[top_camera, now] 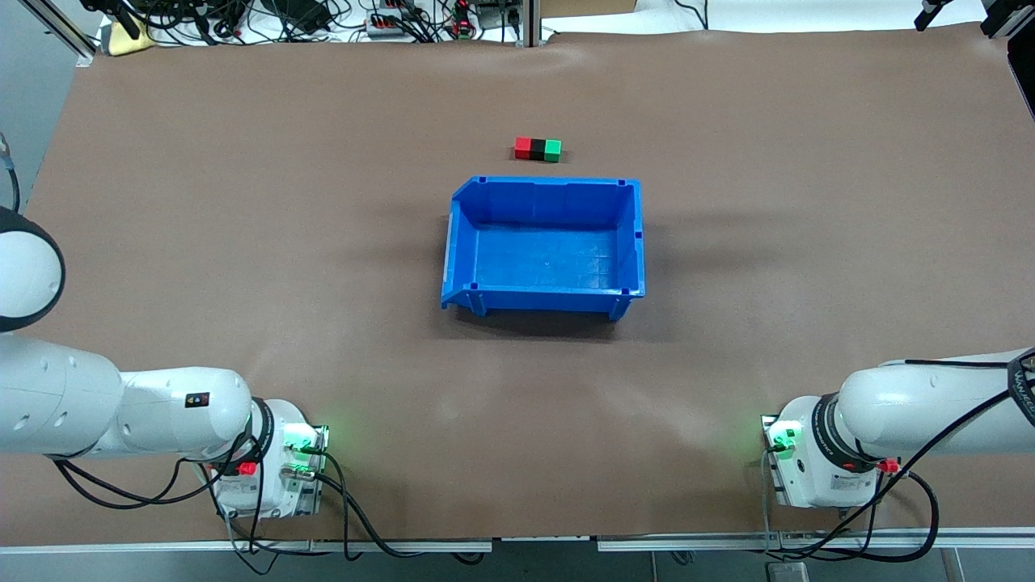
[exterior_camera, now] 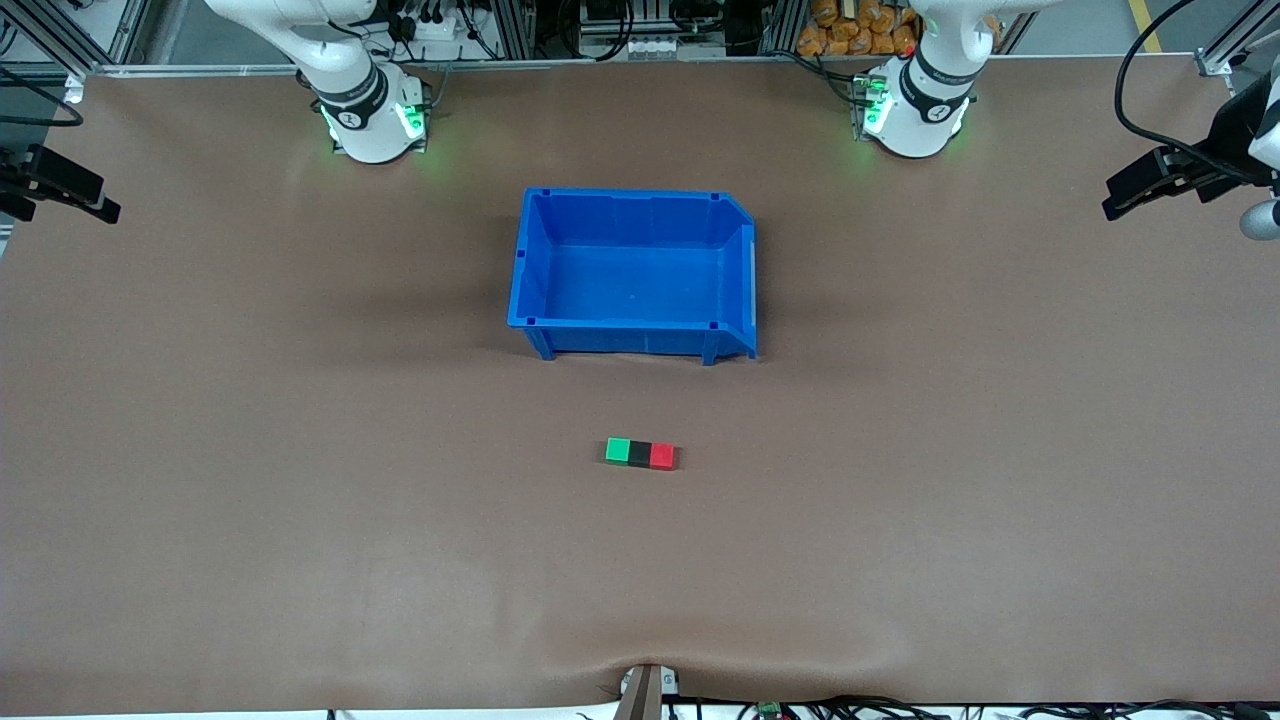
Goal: Attach green and red cubes to black cube
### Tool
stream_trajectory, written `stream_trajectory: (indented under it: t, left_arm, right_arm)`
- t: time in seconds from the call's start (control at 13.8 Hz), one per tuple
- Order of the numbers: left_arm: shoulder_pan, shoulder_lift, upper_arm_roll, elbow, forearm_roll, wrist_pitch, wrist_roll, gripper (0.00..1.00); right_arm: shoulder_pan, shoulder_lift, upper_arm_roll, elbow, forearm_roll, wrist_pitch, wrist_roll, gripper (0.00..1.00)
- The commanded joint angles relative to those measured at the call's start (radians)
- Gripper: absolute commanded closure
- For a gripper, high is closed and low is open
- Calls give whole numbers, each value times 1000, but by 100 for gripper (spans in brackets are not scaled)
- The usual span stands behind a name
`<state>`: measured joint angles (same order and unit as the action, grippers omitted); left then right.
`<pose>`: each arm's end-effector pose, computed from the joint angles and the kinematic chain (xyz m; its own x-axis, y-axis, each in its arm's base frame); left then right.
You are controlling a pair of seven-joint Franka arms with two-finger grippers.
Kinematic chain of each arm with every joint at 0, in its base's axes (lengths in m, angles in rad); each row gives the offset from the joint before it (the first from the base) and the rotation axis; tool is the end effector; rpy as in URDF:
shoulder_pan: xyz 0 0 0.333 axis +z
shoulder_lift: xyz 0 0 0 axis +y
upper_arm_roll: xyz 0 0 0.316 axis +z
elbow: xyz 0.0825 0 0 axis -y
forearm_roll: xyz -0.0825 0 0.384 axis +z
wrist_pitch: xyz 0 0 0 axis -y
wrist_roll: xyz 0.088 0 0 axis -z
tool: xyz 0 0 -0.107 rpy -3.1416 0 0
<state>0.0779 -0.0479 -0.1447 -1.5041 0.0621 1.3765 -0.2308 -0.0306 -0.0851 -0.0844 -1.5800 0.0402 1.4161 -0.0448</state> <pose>0.5179 -0.0293 0.6648 0.9826 0.1754 -0.0619 0.1699 -0.9818 -0.0849 0.5083 -0.0560 0.6526 0.9951 -0.0628 -0.0767 -0.0668 -0.9965 -0.0507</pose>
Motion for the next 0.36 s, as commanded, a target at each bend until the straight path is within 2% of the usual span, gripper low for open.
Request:
stream_trajectory:
  t: [0.0, 0.29]
  left_arm:
    - [5, -1, 4, 22, -12, -5, 24, 0]
    - [-1, 2, 2, 22, -13, -5, 22, 0]
  right_arm:
    - [6, -28, 9, -20, -6, 1, 23, 0]
    - [14, -28, 11, -18, -5, -3, 26, 0]
